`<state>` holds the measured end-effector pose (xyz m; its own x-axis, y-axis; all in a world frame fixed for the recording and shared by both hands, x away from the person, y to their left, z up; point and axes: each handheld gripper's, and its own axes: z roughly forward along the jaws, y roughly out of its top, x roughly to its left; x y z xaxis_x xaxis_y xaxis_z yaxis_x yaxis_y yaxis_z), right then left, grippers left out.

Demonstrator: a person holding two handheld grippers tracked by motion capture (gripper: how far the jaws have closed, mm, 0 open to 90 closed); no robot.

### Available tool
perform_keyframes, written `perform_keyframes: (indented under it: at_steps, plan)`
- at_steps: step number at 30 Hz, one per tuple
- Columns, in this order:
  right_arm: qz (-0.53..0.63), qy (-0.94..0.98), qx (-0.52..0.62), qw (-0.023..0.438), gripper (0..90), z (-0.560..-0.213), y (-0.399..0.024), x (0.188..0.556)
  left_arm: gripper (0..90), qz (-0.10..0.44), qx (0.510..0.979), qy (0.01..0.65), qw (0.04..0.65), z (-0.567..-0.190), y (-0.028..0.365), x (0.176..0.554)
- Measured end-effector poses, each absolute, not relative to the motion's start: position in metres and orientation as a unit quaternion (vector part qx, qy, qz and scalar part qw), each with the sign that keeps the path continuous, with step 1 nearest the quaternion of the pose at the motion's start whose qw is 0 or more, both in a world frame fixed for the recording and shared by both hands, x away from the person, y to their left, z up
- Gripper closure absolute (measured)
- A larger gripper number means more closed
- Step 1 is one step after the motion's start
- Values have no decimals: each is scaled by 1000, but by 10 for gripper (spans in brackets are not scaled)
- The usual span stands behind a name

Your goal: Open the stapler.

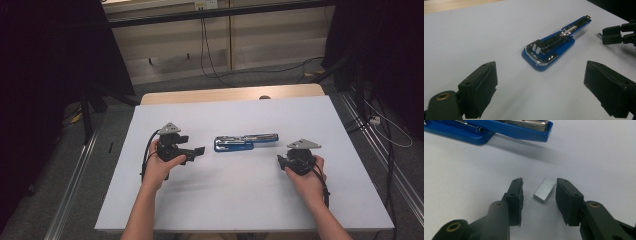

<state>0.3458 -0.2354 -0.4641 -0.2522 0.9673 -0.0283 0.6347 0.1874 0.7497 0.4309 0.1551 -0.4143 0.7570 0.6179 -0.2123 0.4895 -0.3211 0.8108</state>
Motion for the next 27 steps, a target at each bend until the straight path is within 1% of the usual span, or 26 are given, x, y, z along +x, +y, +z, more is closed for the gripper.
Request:
perform_keyframes:
  at_steps: [2,6,10,13,22,27]
  plan:
    - [320,723,556,258,617,-464,-235,346,118,69,810,341,471,-414,155,431]
    - [323,715,566,252,682,-464,-236,347,120,68,808,338,477,-412,155,430]
    - [329,715,566,246,784,-464,-242,348,124,69,807,337,480,-411,157,429]
    - [338,714,565,236,785,-465,-247,348,124,70,804,340,482,-410,158,429]
    - [332,734,542,239,775,-465,-248,351,124,74,804,340,481,-408,159,427]
    - [342,741,534,221,792,-464,-253,354,122,72,806,339,480,-406,159,424]
